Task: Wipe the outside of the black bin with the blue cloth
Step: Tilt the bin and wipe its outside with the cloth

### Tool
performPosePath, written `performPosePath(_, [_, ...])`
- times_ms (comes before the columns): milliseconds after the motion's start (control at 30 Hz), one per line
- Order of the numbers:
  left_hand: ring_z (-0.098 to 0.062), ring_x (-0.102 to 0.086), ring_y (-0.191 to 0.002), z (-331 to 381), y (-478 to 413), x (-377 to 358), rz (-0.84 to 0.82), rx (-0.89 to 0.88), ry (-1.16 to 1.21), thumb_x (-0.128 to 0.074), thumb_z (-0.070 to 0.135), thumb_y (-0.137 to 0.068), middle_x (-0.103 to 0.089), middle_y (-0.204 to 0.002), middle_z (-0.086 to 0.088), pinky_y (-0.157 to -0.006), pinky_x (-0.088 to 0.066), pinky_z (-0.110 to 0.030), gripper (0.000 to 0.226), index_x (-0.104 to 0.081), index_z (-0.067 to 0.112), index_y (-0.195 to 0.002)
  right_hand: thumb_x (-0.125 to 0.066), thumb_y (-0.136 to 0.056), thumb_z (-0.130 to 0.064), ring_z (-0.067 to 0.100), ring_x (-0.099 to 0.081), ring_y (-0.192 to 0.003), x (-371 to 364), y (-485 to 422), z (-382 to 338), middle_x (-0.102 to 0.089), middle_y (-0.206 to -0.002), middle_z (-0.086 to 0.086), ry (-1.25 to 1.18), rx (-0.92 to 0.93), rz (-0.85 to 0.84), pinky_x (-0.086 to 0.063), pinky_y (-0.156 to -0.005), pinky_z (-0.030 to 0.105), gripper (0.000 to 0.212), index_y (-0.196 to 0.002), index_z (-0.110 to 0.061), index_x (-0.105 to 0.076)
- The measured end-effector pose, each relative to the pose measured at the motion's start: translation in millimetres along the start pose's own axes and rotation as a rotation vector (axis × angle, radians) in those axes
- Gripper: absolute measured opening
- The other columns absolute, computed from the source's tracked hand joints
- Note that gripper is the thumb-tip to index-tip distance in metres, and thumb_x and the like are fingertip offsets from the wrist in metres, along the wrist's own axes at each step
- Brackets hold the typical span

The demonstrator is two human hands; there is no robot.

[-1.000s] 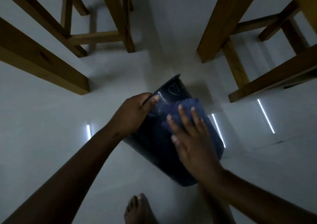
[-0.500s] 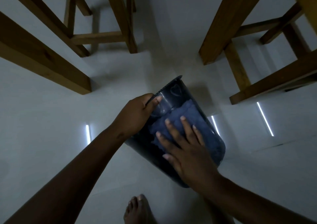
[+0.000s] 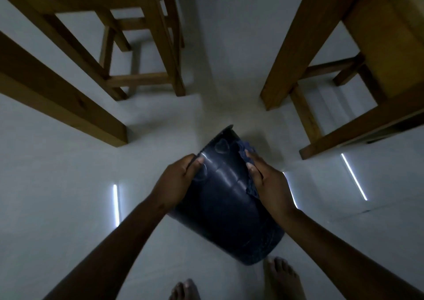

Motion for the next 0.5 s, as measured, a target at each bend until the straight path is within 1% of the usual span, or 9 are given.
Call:
performPosePath(67, [-0.013,-0.064,-0.077,1.6,-0.5,1.2,0.028,0.016,-0.014,-0.041,0.044,-0.098,-0.068,-0.079,0.004,-0.076,-0.050,-0.031,0.031,-0.059,0.024,-0.082,-0.046,-0.098,-0.028,0.004,-0.050,-0.124,4.2,-3.4,6.6,-0.053,-0.138,-0.007,-0.015,-0.037,0.011,-0.038,-0.105,0.020,0.038,-0.136,-0.028,-0.049])
performPosePath(133, [-0.015,-0.065,-0.078,11.1,1.6,2.5,0.052,0.006,-0.044,-0.039,0.045,-0.098,-0.069,-0.081,0.004,-0.078,-0.052,-0.033,0.030,-0.058,0.027,-0.082,-0.046,-0.099,-0.020,0.009,-0.057,-0.117,9.7,-5.2,9.5,-0.060,-0.131,-0.002,0.014,-0.044,0.003,-0.045,-0.102,0.029,0.036,-0.133,-0.025,-0.053])
performPosePath(167, [-0.015,-0.065,-0.077,16.6,4.8,3.5,0.058,-0.002,-0.059,-0.039,0.045,-0.099,-0.069,-0.081,0.004,-0.078,-0.053,-0.034,0.030,-0.057,0.028,-0.081,-0.046,-0.099,-0.020,0.010,-0.060,-0.113,12.1,-4.1,8.6,-0.063,-0.127,-0.001,0.030,-0.049,-0.009,-0.047,-0.099,0.030,0.033,-0.131,-0.023,-0.055])
performPosePath(200, [-0.016,-0.065,-0.077,20.7,8.8,4.0,0.053,-0.011,-0.070,-0.039,0.044,-0.099,-0.069,-0.081,0.003,-0.078,-0.053,-0.034,0.030,-0.057,0.029,-0.080,-0.045,-0.099,-0.022,0.012,-0.062,-0.109,14.3,-1.3,7.6,-0.066,-0.122,0.000,0.033,-0.059,-0.017,-0.049,-0.096,0.030,0.031,-0.128,-0.021,-0.057])
performPosePath(267, [-0.015,-0.066,-0.077,27.7,17.6,8.9,0.051,-0.031,-0.091,-0.039,0.046,-0.099,-0.070,-0.080,0.003,-0.079,-0.054,-0.035,0.032,-0.058,0.029,-0.078,-0.045,-0.099,-0.026,0.011,-0.065,-0.103,21.2,8.9,0.6,-0.069,-0.113,0.000,-0.014,-0.088,-0.022,-0.049,-0.091,0.023,0.028,-0.121,-0.019,-0.061])
performPosePath(333, [-0.016,-0.068,-0.075,38.6,27.1,20.8,0.085,-0.072,-0.154,-0.039,0.048,-0.097,-0.072,-0.080,0.002,-0.076,-0.054,-0.035,0.035,-0.060,0.027,-0.079,-0.044,-0.098,-0.033,0.003,-0.064,-0.099,28.8,25.2,-10.7,-0.070,-0.107,-0.007,-0.118,-0.118,-0.022,-0.047,-0.085,0.014,0.029,-0.119,-0.024,-0.062])
performPosePath(400, [-0.017,-0.068,-0.072,55.5,36.7,33.5,0.132,-0.153,-0.297,-0.039,0.049,-0.096,-0.072,-0.078,-0.001,-0.069,-0.053,-0.032,0.038,-0.062,0.023,-0.082,-0.044,-0.096,-0.039,-0.002,-0.062,-0.097,41.4,39.1,-17.9,-0.068,-0.105,-0.015,-0.215,-0.150,0.034,-0.045,-0.080,0.007,0.030,-0.118,-0.030,-0.062])
performPosePath(433, [-0.018,-0.067,-0.069,66.8,41.9,38.9,0.142,-0.194,-0.384,-0.040,0.050,-0.096,-0.071,-0.076,-0.002,-0.064,-0.050,-0.030,0.038,-0.061,0.021,-0.082,-0.044,-0.096,-0.038,-0.001,-0.062,-0.095,48.9,44.1,-19.7,-0.067,-0.104,-0.015,-0.236,-0.170,0.077,-0.045,-0.076,0.005,0.030,-0.117,-0.029,-0.063])
performPosePath(500, [-0.020,-0.066,-0.062,85.7,51.9,45.0,0.157,-0.273,-0.529,-0.042,0.051,-0.094,-0.069,-0.068,-0.004,-0.055,-0.044,-0.028,0.037,-0.057,0.020,-0.081,-0.045,-0.098,-0.034,0.006,-0.062,-0.090,64.1,48.5,-21.2,-0.067,-0.101,-0.006,-0.275,-0.226,0.156,-0.044,-0.067,0.008,0.026,-0.115,-0.026,-0.064])
Point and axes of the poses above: each hand's wrist, its own y-axis away from the middle knuckle, its own x-axis out of the back of the hand, z = x × y, the point moved 8 cm from there along -y, towards the middle knuckle
